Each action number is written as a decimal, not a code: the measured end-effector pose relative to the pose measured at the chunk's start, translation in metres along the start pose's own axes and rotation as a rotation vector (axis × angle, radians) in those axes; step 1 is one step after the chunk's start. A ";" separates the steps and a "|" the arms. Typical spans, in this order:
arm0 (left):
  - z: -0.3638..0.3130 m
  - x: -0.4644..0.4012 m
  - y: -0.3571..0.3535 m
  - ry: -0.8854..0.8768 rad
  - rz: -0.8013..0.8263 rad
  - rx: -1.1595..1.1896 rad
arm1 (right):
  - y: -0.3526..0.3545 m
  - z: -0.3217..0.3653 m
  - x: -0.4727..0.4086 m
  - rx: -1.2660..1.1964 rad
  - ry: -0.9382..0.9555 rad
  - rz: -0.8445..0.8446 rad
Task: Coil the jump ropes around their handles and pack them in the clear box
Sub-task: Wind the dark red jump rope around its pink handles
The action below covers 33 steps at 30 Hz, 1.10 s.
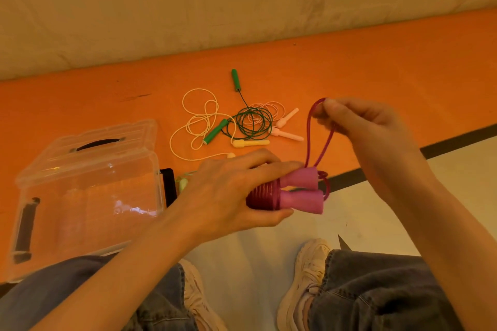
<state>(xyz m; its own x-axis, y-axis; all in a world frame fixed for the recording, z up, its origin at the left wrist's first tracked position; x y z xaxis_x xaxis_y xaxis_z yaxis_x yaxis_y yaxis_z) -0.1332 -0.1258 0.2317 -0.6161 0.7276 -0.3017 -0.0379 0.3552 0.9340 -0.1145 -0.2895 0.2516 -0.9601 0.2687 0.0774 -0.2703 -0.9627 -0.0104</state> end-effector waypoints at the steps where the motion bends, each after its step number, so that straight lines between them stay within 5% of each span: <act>1: -0.001 0.001 -0.001 0.009 -0.006 0.012 | 0.004 -0.004 -0.001 -0.089 -0.044 -0.026; 4: 0.011 0.001 0.003 0.123 -0.053 0.088 | 0.015 -0.014 -0.001 -0.374 -0.153 -0.117; 9: 0.024 -0.001 0.011 0.304 -0.157 0.186 | 0.025 -0.010 0.002 -0.544 -0.070 -0.243; 15: 0.031 0.010 0.005 0.339 -0.137 0.184 | -0.009 -0.025 0.000 -0.573 -0.226 0.003; 19: 0.024 0.010 0.003 0.353 -0.139 0.157 | -0.032 -0.031 0.003 -0.458 -0.280 0.153; 24: 0.032 0.012 0.002 0.416 -0.160 0.189 | -0.022 -0.031 0.003 -0.479 -0.265 0.092; 27: 0.032 0.013 0.002 0.433 -0.171 0.185 | -0.029 -0.022 0.006 -0.157 -0.140 0.179; 33: 0.026 0.010 -0.002 0.437 -0.160 0.193 | -0.025 -0.004 0.004 0.180 0.153 0.015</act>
<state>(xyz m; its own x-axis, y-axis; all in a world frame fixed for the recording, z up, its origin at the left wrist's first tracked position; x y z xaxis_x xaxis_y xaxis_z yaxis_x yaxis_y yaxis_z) -0.1183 -0.1040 0.2223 -0.8877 0.3563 -0.2916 -0.0383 0.5741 0.8179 -0.1118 -0.2644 0.2477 -0.9674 0.2425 -0.0733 -0.2516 -0.9531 0.1684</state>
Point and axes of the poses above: each hand's wrist, its own x-axis away from the middle knuckle, its own y-axis out of the back of the hand, z = x × y, the point moved 9 cm from there along -x, towards the middle knuckle, and after that the axes turned 12 degrees about -x, right-handed, at the moved point
